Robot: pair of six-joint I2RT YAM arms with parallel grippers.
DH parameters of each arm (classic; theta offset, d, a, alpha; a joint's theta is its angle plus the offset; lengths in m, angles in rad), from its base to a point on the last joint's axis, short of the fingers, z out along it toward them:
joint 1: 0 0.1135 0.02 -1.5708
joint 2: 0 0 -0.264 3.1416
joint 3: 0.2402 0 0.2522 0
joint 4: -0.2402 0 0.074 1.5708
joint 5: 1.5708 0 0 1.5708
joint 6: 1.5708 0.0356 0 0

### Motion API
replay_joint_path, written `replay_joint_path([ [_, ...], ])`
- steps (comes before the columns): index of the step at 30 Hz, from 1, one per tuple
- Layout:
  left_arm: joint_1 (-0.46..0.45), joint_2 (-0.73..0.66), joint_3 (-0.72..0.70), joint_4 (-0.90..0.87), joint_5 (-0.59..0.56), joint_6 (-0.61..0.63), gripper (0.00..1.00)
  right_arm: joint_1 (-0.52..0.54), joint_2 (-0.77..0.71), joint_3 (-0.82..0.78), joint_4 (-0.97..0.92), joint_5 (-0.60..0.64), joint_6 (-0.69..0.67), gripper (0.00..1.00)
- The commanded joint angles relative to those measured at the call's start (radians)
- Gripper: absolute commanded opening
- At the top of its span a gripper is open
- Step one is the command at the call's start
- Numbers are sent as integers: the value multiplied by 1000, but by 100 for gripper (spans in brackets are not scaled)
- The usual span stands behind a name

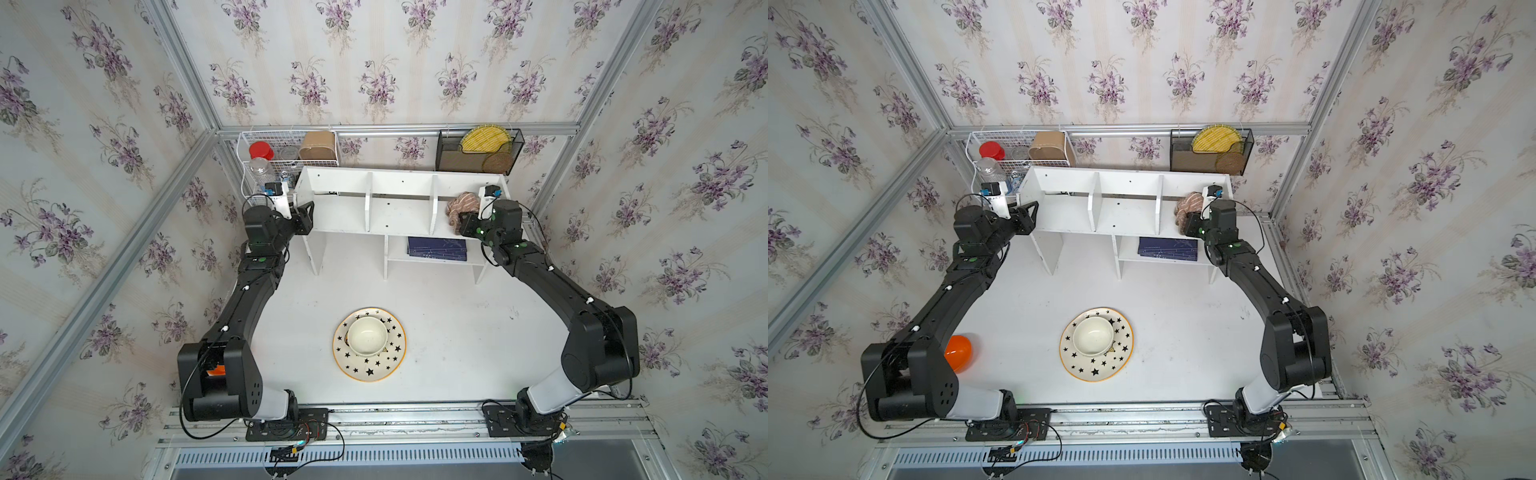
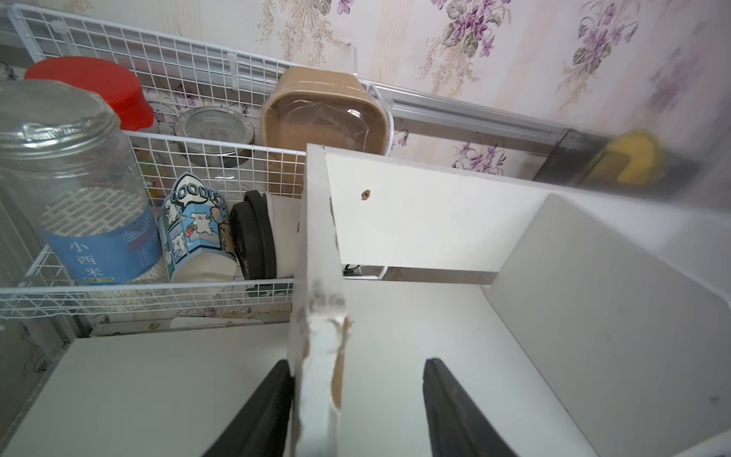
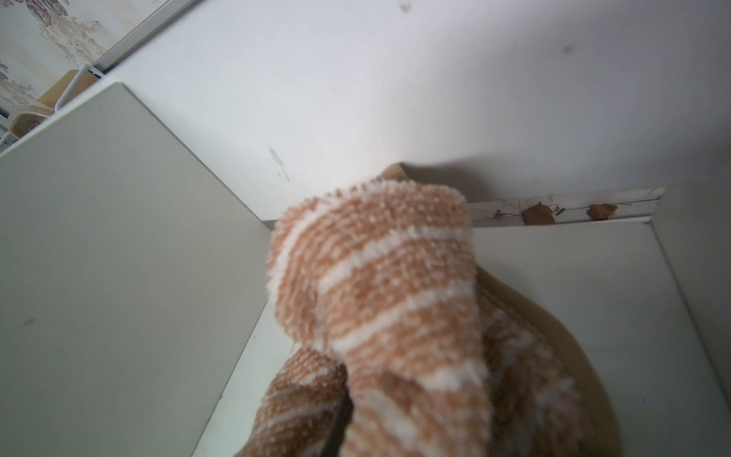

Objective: Wipe the bookshelf clean with a cloth
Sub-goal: Hold the shelf at the center of the board.

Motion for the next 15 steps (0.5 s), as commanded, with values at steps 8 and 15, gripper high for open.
replay_joint_path([
  [8,-44,34,21,20,-146,16,0,-21,-10,-25,-83,-72,1,0],
  [15,-96,-102,-49,-73,-114,35,0,-25,-23,-19,-96,-63,-1,0],
])
